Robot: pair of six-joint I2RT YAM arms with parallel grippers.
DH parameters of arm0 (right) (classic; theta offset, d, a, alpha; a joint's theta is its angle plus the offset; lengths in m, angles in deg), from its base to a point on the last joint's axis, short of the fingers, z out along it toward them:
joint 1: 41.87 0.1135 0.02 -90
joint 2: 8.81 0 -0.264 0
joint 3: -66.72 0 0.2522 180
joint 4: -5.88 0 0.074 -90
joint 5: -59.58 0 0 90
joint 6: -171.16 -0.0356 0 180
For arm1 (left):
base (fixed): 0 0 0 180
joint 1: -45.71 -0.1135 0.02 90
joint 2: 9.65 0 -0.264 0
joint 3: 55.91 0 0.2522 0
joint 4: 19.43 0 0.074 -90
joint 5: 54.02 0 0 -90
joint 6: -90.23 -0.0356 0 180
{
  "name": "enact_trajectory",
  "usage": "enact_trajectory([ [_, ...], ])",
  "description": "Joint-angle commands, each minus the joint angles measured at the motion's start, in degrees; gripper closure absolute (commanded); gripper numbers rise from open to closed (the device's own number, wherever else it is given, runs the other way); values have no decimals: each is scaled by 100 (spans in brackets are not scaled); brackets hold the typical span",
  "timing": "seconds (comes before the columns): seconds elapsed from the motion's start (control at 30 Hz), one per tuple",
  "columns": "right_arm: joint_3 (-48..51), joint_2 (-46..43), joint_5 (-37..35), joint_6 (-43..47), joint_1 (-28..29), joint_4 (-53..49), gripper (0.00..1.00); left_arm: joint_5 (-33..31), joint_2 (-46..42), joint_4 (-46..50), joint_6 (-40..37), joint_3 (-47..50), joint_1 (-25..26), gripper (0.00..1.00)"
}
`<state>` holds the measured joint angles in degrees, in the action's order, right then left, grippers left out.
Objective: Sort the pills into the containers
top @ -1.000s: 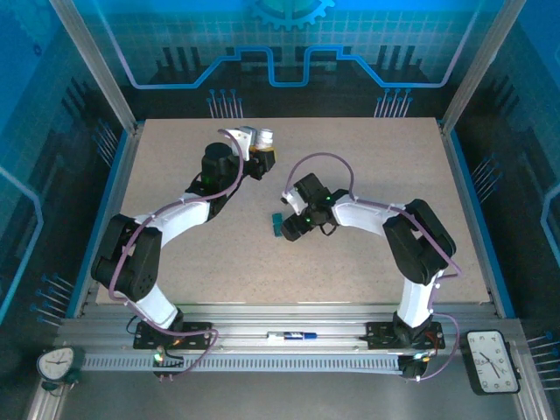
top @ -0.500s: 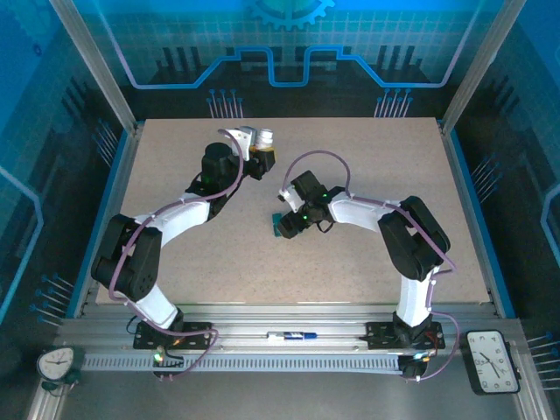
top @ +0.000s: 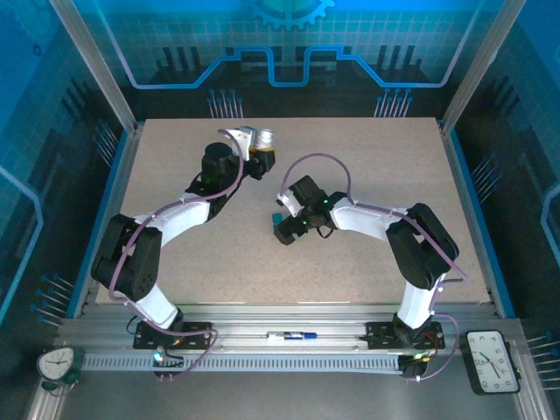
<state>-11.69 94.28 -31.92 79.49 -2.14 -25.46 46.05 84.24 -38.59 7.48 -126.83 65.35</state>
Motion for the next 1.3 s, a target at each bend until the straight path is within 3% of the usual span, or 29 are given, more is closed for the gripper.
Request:
enact_trajectory([
  [0.0,92,-37,-345,-15,125,-99,0,-39,-160,-269,27,44,-48,100],
  [0.6,-442,648,-808,-37,265,-254,0,-68,-160,-301,23,75,-71,100],
  [1.27,-1039,927,-443,-355,-120,-444,0,-41,-134,-296,31,55,-69,100],
])
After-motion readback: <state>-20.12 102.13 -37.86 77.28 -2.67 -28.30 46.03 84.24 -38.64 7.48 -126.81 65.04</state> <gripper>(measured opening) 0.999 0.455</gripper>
